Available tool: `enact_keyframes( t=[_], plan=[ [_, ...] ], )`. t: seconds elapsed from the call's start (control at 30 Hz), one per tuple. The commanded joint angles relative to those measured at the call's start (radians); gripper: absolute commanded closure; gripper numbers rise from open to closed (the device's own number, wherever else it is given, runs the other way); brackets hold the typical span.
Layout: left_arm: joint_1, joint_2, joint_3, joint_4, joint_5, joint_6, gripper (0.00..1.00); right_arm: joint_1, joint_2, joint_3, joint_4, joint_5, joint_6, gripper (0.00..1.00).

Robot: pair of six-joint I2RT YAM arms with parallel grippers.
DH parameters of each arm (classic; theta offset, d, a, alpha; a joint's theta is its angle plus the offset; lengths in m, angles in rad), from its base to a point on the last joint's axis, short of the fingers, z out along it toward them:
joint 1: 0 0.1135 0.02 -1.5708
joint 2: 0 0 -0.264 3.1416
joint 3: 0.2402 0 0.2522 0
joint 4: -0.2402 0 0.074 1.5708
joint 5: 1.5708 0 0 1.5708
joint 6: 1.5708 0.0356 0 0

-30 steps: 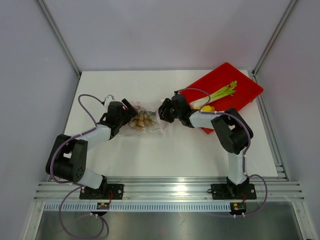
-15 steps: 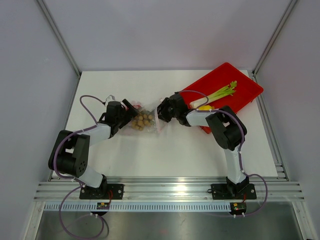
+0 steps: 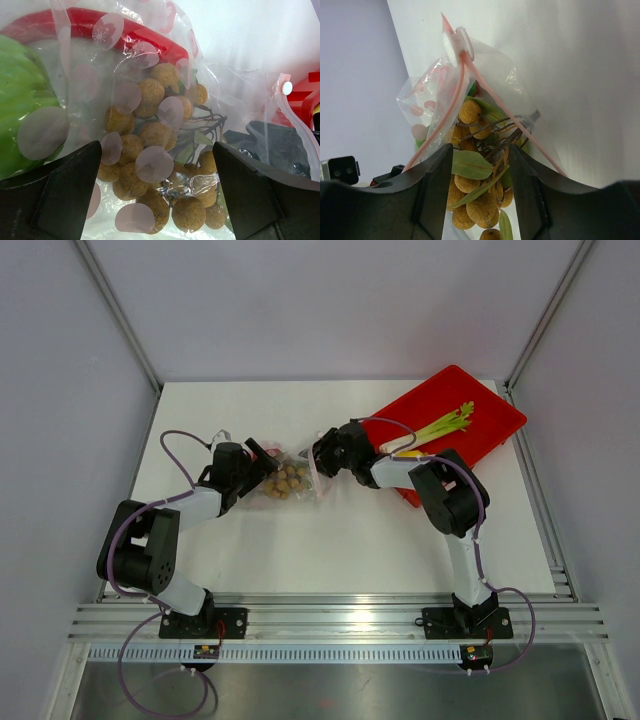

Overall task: Open the zip-top bag and remove the fake food
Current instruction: Pick up the fake fruit from the zipper food storage bag.

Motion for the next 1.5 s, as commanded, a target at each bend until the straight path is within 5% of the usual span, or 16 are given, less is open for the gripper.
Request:
enact_keyframes(
  t=[0.0,0.43,1.47],
  plan=[
    [0.003,-0.017,0.009,0.019,0.012,0.006,0.04,-0.007,0.012,0.024,-0.198,-0.014,0.044,0.44],
    [0.003,-0.037,0.002,0.014,-0.017,0.004,0.04,-0.001,-0.137,-0.005,-0.459,0.132,0.03,0.42],
    [0.132,-0.063,-0.094,0.03,0.035,-0.035,0.03,0.069,0.103,0.4,-0.651,0.127,0.058,0.39]
  ],
)
